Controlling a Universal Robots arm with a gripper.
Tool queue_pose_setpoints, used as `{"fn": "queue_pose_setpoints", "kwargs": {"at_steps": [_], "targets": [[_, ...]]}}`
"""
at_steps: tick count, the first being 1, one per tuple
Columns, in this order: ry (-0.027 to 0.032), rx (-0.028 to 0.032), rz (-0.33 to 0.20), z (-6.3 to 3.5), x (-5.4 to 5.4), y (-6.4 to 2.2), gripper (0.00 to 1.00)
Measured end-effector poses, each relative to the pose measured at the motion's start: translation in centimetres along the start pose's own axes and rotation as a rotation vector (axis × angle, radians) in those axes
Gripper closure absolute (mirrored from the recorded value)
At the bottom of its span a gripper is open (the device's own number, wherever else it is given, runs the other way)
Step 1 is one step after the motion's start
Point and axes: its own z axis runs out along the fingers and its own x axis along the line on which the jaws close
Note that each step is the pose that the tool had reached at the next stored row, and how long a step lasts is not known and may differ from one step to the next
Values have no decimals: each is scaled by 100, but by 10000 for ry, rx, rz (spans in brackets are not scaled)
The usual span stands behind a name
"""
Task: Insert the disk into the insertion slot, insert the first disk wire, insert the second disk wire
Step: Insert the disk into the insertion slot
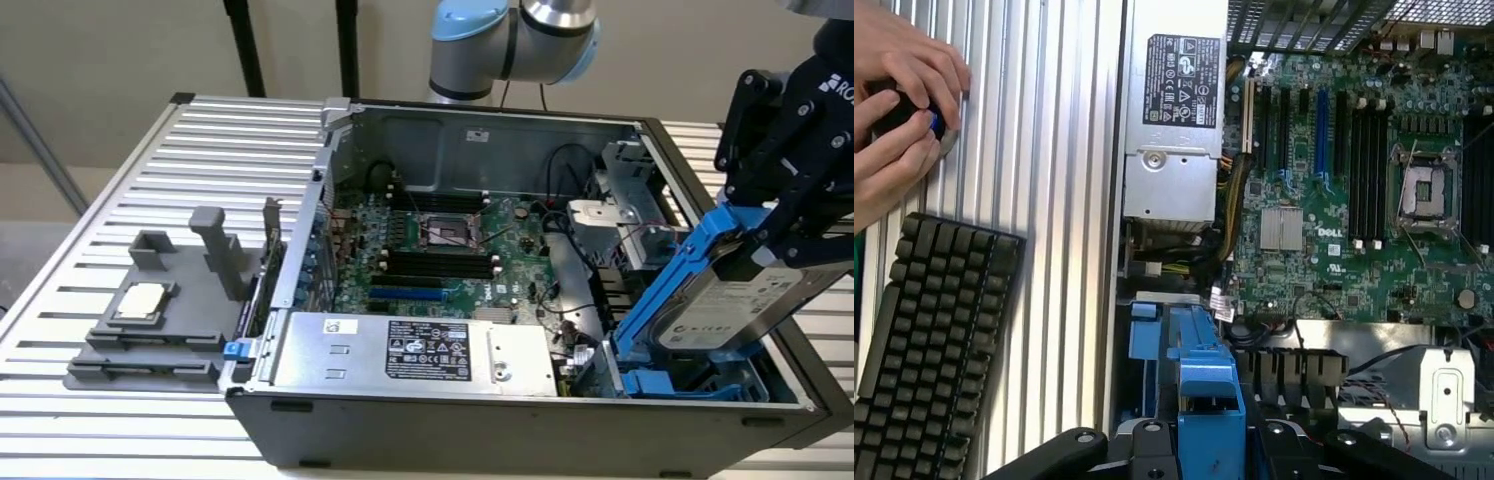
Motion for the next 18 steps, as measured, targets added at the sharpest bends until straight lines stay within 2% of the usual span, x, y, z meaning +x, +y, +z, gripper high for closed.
{"fn": "queue_pose_setpoints", "kwargs": {"at_steps": [3, 7, 18], "targets": [[-30, 0, -1, 3, 21, 1, 68], [-41, 1, 1, 2, 75, 2, 68], [-118, 2, -1, 46, 79, 0, 68]]}}
